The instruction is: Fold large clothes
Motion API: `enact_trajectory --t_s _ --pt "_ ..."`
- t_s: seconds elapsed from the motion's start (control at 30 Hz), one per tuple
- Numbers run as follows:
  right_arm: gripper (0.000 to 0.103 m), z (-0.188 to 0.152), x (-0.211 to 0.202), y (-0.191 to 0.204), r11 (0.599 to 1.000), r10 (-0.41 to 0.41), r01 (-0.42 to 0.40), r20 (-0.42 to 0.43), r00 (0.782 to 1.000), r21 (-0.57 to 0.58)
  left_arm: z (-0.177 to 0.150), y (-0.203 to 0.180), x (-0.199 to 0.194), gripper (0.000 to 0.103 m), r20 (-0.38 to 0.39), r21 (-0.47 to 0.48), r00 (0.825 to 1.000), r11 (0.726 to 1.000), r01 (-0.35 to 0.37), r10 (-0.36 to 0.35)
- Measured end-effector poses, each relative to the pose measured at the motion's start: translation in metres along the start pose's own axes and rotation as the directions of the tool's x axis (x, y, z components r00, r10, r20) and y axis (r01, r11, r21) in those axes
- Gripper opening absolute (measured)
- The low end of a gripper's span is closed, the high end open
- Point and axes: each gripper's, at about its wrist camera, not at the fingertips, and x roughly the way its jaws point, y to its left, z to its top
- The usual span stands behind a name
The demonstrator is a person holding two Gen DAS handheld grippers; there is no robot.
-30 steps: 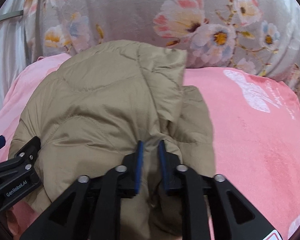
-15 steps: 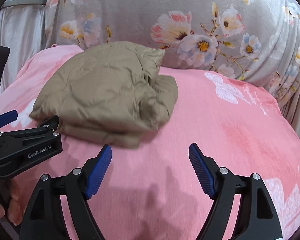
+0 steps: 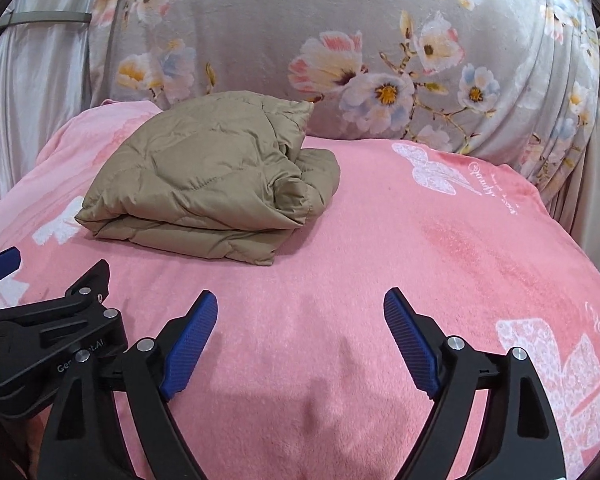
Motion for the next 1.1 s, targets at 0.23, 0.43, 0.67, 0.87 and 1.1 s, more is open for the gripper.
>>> enact_trajectory --t_s 0.23,0.43,0.67,0.87,1.1 --pt "0.085 0.0 0.007 -0.008 0.999 0.029 -0.027 -0.034 0.999 0.045 0.001 -0.003 0.001 0.098 -0.002 0.021 1.0 1.0 -0.017 0.017" --pt "0.085 -0.002 0.016 -0.016 0.995 0.052 -0.045 -0.07 0.996 0.09 0.0 -0.008 0.001 0.098 -0.002 0.041 1.0 0.999 -0.029 0.029" --pt "0.085 -0.003 0.015 -0.013 0.996 0.049 -0.043 -0.068 0.996 0.082 0.001 -0.007 0.002 0.098 -0.01 0.039 1.0 0.999 -0.028 0.029" --pt "0.085 -0.002 0.015 -0.011 0.996 0.046 -0.041 -0.066 0.997 0.075 0.001 -0.008 0.002 0.098 -0.003 0.043 1.0 0.999 -0.026 0.026" --pt "0.085 -0.002 0.014 -0.009 0.996 0.043 -0.038 -0.065 0.997 0.075 0.001 -0.009 0.0 0.098 0.002 0.039 1.0 0.999 -0.025 0.025"
